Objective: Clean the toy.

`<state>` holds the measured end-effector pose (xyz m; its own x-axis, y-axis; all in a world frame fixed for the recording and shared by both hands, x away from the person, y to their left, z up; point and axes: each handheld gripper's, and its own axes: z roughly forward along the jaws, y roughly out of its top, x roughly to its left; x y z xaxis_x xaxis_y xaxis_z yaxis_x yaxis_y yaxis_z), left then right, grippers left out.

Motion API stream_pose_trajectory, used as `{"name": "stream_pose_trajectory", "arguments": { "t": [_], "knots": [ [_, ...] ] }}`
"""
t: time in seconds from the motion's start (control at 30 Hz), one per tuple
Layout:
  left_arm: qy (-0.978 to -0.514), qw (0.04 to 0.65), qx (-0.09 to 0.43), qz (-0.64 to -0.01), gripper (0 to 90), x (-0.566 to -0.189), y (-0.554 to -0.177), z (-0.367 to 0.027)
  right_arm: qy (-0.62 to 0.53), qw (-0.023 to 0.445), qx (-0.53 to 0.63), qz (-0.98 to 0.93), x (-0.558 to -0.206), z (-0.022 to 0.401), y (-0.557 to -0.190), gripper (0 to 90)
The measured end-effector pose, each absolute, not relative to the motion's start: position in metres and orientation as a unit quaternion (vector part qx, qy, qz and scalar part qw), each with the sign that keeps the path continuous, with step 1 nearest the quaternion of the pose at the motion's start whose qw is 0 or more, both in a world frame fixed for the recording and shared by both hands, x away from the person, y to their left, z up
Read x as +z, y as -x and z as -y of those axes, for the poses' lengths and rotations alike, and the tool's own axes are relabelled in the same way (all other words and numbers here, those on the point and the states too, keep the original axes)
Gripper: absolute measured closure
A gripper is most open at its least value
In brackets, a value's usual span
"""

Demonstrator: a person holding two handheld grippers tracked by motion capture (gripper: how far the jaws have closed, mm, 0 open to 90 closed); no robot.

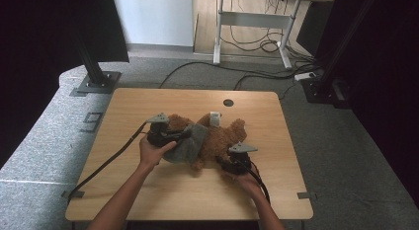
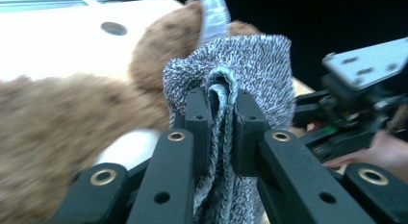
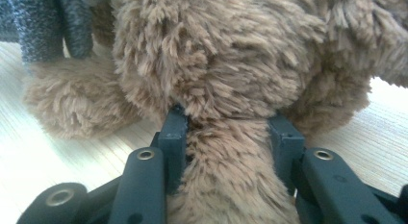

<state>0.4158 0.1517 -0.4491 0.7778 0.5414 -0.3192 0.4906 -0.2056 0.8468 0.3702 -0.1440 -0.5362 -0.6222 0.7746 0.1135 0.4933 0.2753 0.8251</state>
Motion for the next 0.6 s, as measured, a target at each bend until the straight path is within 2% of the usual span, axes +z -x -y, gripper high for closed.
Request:
{"name": "stream_pose_trajectory", "arguments": {
  "t": [0.2,0.6],
  "knots": [
    [-0.775,0.533,0.017,-0.339,79.3,-0.449,-0.422,-0.136,-0.405,0.155,0.449,-0.782,-0.537,0.145,-0.37,59.7],
    [-0.768,0.533,0.005,-0.354,79.3,-0.457,-0.43,-0.132,-0.405,0.153,0.449,-0.782,-0.537,0.145,-0.37,60.8]
  ]
}}
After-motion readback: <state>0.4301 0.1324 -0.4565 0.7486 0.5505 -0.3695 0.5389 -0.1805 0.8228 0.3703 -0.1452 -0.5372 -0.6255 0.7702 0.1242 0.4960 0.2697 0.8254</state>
